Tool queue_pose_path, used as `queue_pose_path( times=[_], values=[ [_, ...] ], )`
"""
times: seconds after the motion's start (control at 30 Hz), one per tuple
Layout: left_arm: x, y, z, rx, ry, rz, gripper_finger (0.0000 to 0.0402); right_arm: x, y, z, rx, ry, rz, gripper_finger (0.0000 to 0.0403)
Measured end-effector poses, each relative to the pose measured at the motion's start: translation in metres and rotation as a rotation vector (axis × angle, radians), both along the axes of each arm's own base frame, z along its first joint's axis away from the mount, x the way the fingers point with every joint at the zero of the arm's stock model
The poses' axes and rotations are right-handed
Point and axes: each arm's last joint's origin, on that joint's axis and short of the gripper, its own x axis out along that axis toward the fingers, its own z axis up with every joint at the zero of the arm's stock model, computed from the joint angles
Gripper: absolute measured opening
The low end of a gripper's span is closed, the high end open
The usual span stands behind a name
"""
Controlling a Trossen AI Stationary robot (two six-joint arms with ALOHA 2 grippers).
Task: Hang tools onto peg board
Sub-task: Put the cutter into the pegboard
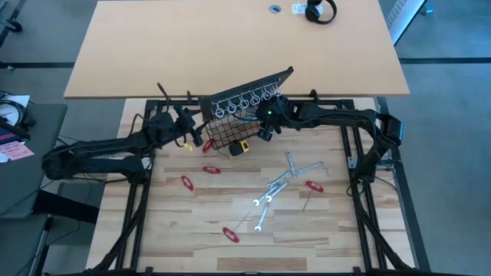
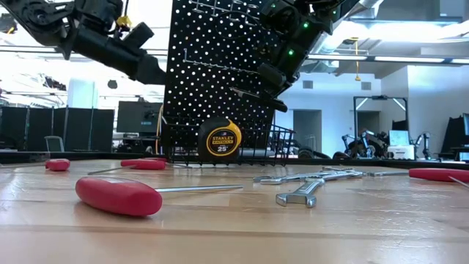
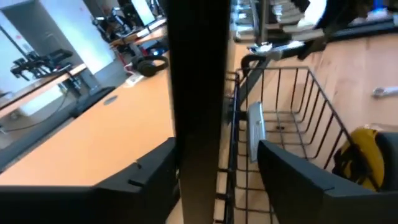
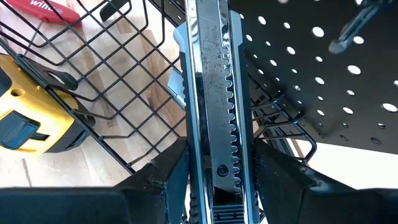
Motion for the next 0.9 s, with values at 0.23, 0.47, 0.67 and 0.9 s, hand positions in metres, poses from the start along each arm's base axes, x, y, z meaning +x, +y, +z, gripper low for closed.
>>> queue_pose_path(
  times=[0.23, 0.47, 0.67, 0.9],
  values=[
    [-0.006, 0.01, 0.001, -0.046, -0.046, -0.053, 0.0085, 0.0, 0.0, 0.0, 0.001, 0.003, 0.0, 0.0167],
    [-0.014, 0.02, 0.002, -0.08, -0.07, -0.141, 0.0055, 0.0, 0.0, 0.0, 0.001, 0.003, 0.0, 0.0167],
    [-0.02, 0.027, 0.002, -0.116, -0.094, -0.188, 0.0055, 0.0, 0.001, 0.0, 0.002, 0.005, 0.002, 0.0167],
    [-0.029, 0.035, 0.001, -0.191, -0.137, -0.233, 0.0055, 0.0, 0.001, 0.0, 0.003, 0.008, 0.002, 0.0167]
  ],
)
